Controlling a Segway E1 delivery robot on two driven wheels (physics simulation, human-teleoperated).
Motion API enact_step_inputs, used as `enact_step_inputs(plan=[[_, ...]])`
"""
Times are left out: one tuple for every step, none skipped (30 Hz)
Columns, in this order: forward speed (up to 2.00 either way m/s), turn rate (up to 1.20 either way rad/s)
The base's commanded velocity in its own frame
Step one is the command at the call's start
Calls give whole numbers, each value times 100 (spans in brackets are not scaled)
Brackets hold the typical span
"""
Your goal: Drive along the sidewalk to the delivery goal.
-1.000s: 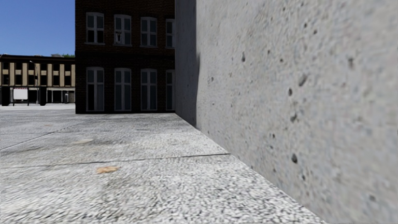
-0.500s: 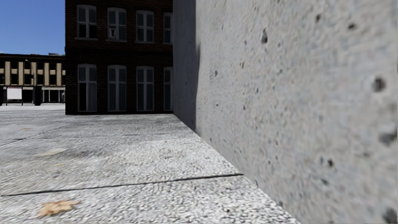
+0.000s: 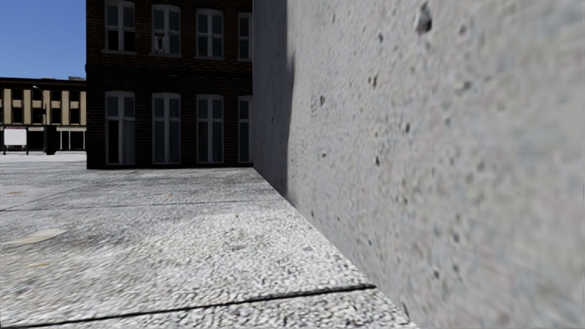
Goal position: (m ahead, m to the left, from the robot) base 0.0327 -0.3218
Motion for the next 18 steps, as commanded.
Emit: enact_step_inputs(plan=[[0,0],[0,0],[0,0],[0,0],[0,0],[0,0],[0,0],[0,0],[0,0],[0,0],[0,0],[0,0],[0,0],[0,0],[0,0],[0,0],[0,0],[0,0]])
